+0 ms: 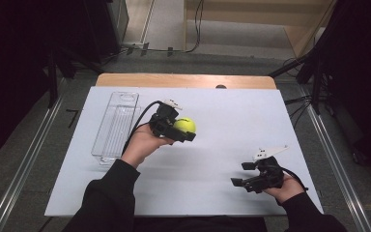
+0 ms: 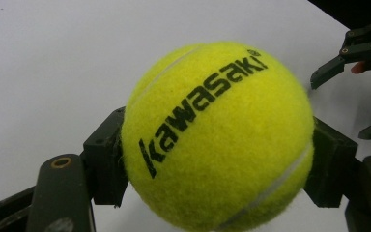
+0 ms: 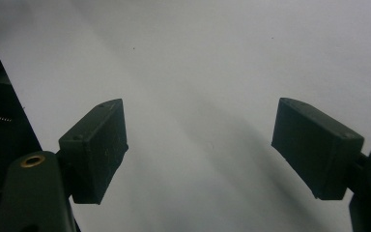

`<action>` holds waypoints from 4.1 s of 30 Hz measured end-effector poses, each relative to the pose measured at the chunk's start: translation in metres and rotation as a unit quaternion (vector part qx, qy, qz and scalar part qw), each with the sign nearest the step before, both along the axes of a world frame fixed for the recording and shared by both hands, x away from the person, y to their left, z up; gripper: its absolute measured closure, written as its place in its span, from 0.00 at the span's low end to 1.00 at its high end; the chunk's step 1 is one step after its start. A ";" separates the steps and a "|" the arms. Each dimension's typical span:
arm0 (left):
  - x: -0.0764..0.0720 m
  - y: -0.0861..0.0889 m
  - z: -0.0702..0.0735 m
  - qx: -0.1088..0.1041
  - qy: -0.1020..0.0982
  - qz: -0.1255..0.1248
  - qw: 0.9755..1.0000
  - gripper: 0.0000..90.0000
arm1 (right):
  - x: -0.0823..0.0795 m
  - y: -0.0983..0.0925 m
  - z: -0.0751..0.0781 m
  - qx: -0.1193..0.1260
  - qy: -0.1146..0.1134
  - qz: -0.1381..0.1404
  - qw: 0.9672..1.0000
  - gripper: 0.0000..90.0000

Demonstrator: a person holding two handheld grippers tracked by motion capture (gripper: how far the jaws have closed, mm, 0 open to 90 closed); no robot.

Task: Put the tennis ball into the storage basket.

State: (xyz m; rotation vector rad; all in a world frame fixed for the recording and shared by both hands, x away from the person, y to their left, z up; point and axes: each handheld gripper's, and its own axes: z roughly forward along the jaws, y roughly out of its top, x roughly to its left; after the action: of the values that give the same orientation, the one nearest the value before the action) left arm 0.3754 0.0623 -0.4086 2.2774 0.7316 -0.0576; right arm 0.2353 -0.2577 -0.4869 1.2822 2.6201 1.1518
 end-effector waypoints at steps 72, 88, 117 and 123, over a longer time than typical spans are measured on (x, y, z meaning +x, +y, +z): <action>0.025 0.091 0.019 0.003 -0.013 0.104 0.994 0.30 | 0.000 0.000 0.000 -0.002 0.000 0.000 1.000 0.20; 0.028 0.111 0.022 0.010 -0.022 0.138 0.990 0.30 | 0.001 0.000 0.000 -0.002 0.001 0.001 1.000 0.20; 0.031 0.146 0.025 0.019 -0.030 0.201 0.979 0.30 | 0.000 0.000 0.000 -0.002 -0.001 0.000 1.000 0.20; 0.031 0.153 0.025 0.021 -0.032 0.215 0.976 0.30 | 0.000 0.000 0.000 -0.002 -0.001 0.000 1.000 0.20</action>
State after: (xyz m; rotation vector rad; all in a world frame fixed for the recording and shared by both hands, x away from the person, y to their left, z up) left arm 0.4066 0.2150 -0.3839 2.1007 1.1823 0.2362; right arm 0.2353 -0.2580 -0.4870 1.2805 2.6197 1.1452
